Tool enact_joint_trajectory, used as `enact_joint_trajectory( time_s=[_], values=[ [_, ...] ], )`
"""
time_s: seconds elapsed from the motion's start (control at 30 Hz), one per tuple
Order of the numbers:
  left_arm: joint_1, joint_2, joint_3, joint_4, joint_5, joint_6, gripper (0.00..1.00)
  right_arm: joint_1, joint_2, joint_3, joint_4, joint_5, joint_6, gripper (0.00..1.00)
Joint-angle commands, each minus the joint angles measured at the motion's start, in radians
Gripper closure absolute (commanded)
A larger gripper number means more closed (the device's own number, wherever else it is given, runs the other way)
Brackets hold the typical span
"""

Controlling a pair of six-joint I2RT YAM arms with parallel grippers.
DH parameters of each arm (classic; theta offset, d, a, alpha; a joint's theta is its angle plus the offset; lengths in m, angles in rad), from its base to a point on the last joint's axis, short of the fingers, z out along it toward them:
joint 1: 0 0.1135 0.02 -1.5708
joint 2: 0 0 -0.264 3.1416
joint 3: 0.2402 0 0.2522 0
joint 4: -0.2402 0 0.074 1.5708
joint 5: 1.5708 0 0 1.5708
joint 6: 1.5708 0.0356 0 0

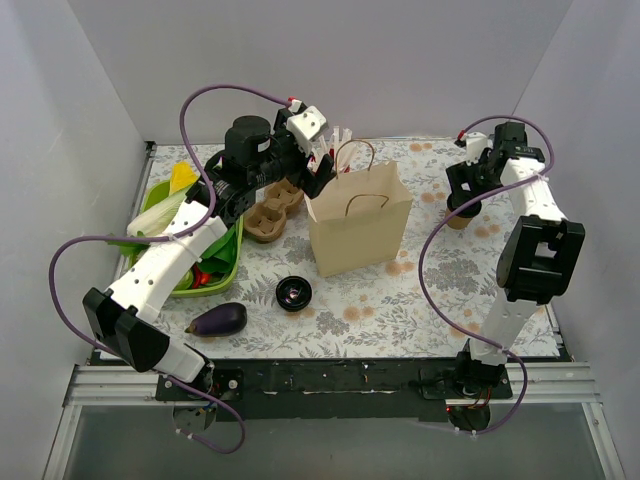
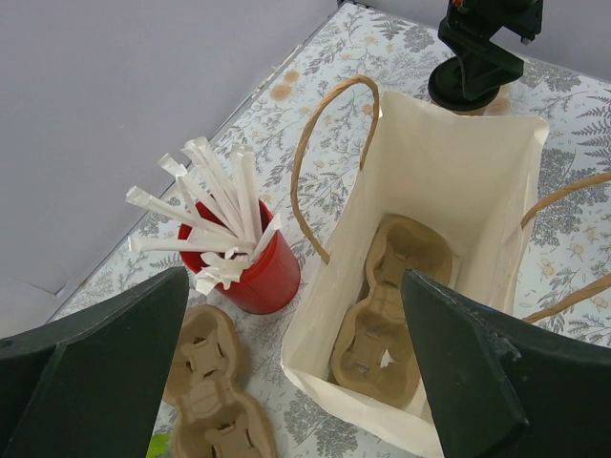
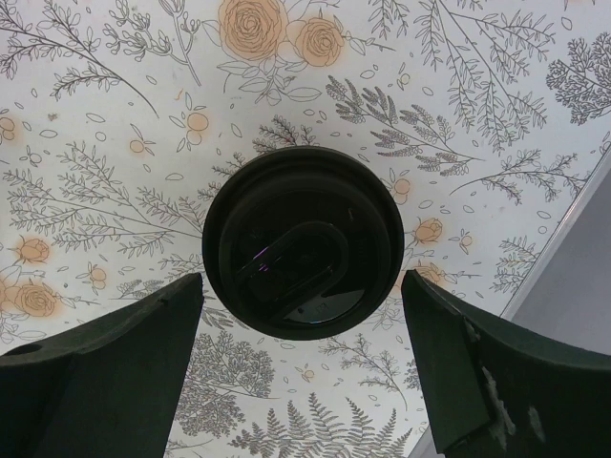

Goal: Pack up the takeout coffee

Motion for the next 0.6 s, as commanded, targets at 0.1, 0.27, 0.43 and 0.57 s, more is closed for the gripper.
enact_joint_trajectory(
  time_s=[0.1,0.27,0.43,0.57],
  values=[
    [0.005,-0.005,0.001,-0.011,0.009,0.014,0.05,0.001,0.035,0.065,0.004,-0.006,0.015,0.11],
    [0.008,-0.002,0.006,-0.015,0.006,0.020,0.05,0.001,0.048,0.067,0.003,-0.012,0.019,0.12],
    [0.008,0.000,0.007,-0.019,0.005,0.022,0.05,0.003,0.059,0.070,0.001,-0.018,0.016,0.16],
    [0.007,0.003,0.014,-0.021,0.003,0.023,0.05,0.001,0.061,0.068,-0.003,-0.026,0.013,0.22]
  ],
)
